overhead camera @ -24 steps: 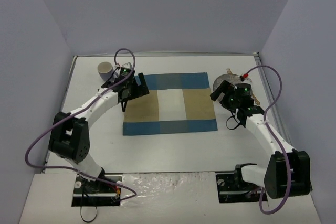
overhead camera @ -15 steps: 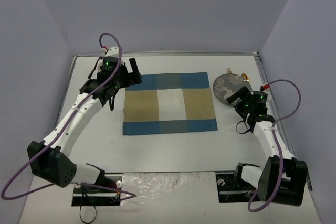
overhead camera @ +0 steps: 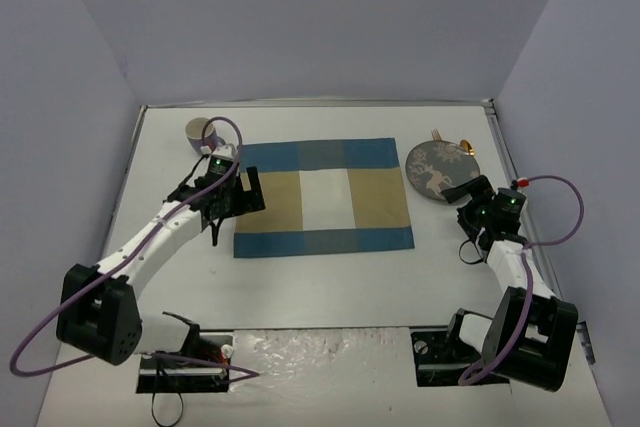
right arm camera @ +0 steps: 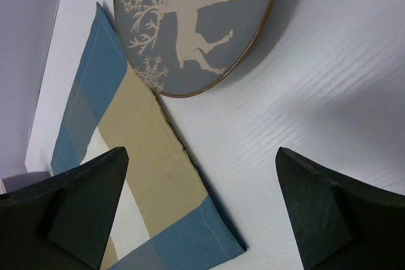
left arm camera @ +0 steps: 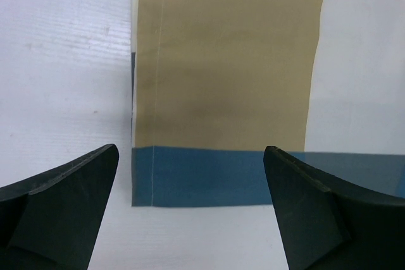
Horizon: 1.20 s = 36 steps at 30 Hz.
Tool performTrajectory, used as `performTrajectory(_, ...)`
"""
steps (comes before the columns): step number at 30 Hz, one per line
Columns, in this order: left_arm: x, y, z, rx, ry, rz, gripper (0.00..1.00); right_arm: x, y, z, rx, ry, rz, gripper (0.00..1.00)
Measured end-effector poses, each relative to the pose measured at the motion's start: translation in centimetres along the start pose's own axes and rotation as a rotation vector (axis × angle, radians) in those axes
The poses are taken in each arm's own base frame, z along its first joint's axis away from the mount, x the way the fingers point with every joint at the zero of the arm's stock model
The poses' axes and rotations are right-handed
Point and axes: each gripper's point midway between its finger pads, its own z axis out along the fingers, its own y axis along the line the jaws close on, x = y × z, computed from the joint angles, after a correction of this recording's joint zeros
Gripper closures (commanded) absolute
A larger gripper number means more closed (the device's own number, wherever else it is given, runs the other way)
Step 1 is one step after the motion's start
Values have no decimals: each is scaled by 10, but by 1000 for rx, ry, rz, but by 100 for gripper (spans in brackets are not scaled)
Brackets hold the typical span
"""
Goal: Set the dinner table for one person
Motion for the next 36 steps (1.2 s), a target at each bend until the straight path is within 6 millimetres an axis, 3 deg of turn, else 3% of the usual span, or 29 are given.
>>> performTrajectory(5,-10,-11,37,-6,11,-17,3,-5,4,-3,-23,-13,-10,1)
performTrajectory(8,-21,-24,70,-4,16,-19,3,-8,9,-6,-43,-24,-16,1)
performTrajectory(15,-15,-26,121,-38,74,-2,3,-3,14,-13,-82,-12,-21,0)
performTrajectory(25,-32,-38,135,-12,62,34,3,3,10,-13,-81,6,-20,0)
performTrajectory(36,-30,-43,145,4,79,47,3,2,9,-13,-80,4,-18,0)
